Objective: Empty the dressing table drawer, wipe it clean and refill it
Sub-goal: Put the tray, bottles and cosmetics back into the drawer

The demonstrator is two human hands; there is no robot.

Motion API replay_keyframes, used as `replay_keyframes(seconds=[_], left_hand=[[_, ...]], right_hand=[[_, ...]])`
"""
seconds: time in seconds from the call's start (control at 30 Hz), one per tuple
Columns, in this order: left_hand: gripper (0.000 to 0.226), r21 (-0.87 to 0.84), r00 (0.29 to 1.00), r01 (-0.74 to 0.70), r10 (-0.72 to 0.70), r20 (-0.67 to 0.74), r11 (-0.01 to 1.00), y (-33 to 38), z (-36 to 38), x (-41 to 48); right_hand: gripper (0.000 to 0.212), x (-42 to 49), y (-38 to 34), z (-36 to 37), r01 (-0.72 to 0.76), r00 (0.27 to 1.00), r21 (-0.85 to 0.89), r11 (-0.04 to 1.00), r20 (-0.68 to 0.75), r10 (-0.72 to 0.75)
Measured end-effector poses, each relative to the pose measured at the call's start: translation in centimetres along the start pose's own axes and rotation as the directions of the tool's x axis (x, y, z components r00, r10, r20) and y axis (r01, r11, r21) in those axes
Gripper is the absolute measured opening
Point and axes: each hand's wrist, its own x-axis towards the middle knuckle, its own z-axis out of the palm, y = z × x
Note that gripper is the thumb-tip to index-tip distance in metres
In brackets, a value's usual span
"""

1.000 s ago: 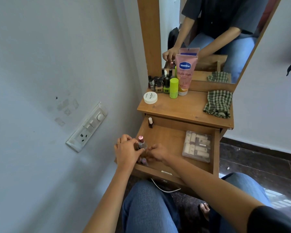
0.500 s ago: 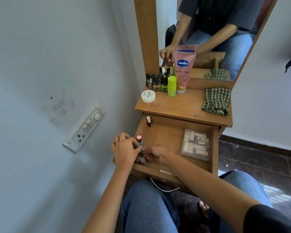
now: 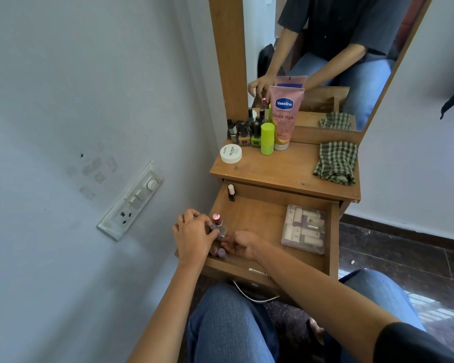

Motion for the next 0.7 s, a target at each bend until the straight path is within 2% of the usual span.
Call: replay_keyframes(seconds=[0.1, 0.2, 0.27, 0.33, 0.4, 0.47, 0.53, 0.6, 0.63, 0.7], left_hand=[[0.026, -0.018, 1.000, -0.022, 0.022, 0.007, 1.000, -0.1, -0.2, 0.0], [0.032, -0.095, 1.000, -0.014, 0.016, 0.011, 0.995, -0.3, -0.6, 0.1], [0.033, -0.169, 0.999, -0.016, 0.011, -0.033, 0.985, -0.3, -1.0, 0.2], [0.033, -0.238, 0.994, -0.028, 0.003, -0.107, 0.971, -0.1, -1.5, 0.4], [0.034, -0.304, 0.987, -0.041, -0.009, -0.163, 0.952, 0.5, -2.1, 1.1], [0.034, -0.387, 0.978, -0.069, -0.014, -0.207, 0.920, 1.5, -2.7, 2.6], [0.033, -0.447, 0.972, -0.111, 0.003, -0.235, 0.888, 2.9, -3.0, 4.7], [0.029, -0.462, 0.972, -0.151, 0.045, -0.232, 0.874, 4.3, -3.3, 7.2], [0.029, -0.456, 0.973, -0.168, 0.072, -0.221, 0.874, 5.2, -3.4, 8.6], [0.033, -0.431, 0.970, -0.211, 0.133, -0.205, 0.877, 6.8, -3.8, 11.6]], right_hand=[[0.025, -0.7, -0.2, -0.2, 0.013, 1.000, -0.074, 0.997, 0.015, -0.012], [0.019, -1.7, -0.9, -1.1, 0.045, 0.999, -0.273, 0.961, 0.007, -0.044], [0.011, -2.2, -2.0, -2.0, 0.118, 0.991, -0.447, 0.887, -0.003, -0.133], [0.011, -3.1, -3.6, -2.8, 0.243, 0.945, -0.639, 0.730, -0.014, -0.326], [0.014, -4.5, -5.7, -3.5, 0.330, 0.844, -0.779, 0.533, -0.009, -0.536], [0.020, -6.0, -8.4, -3.7, 0.389, 0.700, -0.861, 0.328, 0.044, -0.713], [0.025, -7.0, -11.3, -3.6, 0.393, 0.547, -0.908, 0.143, 0.105, -0.831], [0.033, -7.5, -14.2, -3.4, 0.322, 0.400, -0.946, -0.027, 0.162, -0.902], [0.037, -7.6, -15.5, -3.2, 0.267, 0.349, -0.959, -0.098, 0.191, -0.917], [0.040, -7.1, -17.9, -3.2, 0.133, 0.294, -0.971, -0.198, 0.229, -0.928]])
